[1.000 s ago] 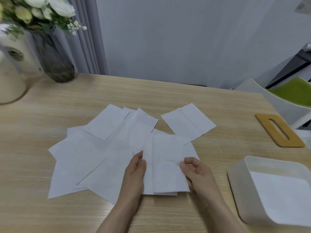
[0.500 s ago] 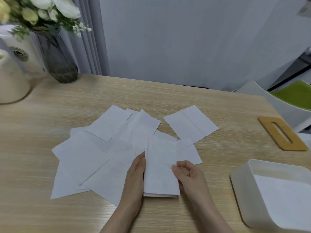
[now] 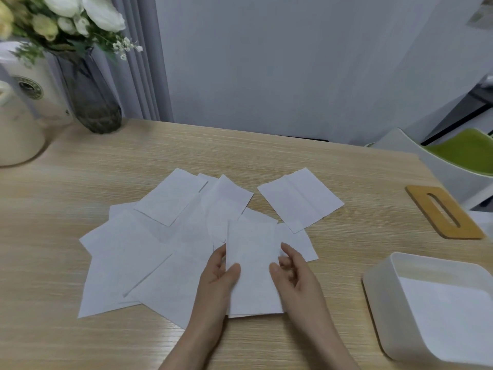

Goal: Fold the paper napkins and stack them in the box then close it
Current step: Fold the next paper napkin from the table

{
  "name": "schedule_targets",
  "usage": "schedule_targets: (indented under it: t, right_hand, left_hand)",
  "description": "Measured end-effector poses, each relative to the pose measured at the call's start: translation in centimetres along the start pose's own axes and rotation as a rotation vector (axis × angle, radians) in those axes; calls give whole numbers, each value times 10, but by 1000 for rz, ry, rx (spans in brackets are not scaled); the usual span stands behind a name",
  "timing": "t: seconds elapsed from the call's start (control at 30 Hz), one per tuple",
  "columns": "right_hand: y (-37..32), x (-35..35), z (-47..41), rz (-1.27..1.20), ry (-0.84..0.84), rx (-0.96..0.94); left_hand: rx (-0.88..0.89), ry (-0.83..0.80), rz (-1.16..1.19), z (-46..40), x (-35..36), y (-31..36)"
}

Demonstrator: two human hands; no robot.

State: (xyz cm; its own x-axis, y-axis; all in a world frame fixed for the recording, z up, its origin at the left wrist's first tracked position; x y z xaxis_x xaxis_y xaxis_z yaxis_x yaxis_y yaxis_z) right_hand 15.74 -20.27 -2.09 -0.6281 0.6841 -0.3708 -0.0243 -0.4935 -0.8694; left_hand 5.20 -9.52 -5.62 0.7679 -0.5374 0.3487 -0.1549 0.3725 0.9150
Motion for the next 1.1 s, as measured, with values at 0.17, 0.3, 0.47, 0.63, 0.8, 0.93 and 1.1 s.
schedule_targets:
  t: [0.17,0.3,0.47,0.63,0.8,0.93,1.1]
  right_hand:
    - [-8,11,7,-93,-131,-27]
    - [-12,12,10,-69,-131,-68]
    - [-11,3,5,-160,-125,-51]
    - [-16,-21,-5,-85,-146,-35]
    - [-20,-34,-13,-201,-246,-14]
    - [-18,-32,-7,-429,-208,-8]
    - [-13,-19,5,-324,-94,-187]
  left_hand:
    - [8,-26,37,6,10,2]
    - [95,35,-42,11,22,8]
    - [112,79,-74,8,22,13]
    - [68,109,-57,-2,5,25]
    - [102,60,-117,-5,-2,33]
    - [213,287,-58,0,1,32]
    - [271,303,-10,13,17,29]
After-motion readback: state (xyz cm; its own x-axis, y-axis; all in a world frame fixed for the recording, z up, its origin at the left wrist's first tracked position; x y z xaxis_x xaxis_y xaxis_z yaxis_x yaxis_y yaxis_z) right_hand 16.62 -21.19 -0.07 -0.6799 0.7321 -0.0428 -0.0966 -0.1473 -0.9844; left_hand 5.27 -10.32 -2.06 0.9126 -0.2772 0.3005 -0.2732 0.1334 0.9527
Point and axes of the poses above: each hand's wrist, its own z-axis away from the middle knuckle, its own x-axis out of the palm, y = z × x, the point moved 2 cm from there along -z, towards the middle knuckle, and after that the axes turned 9 degrees about x, right-handed, at the moved point
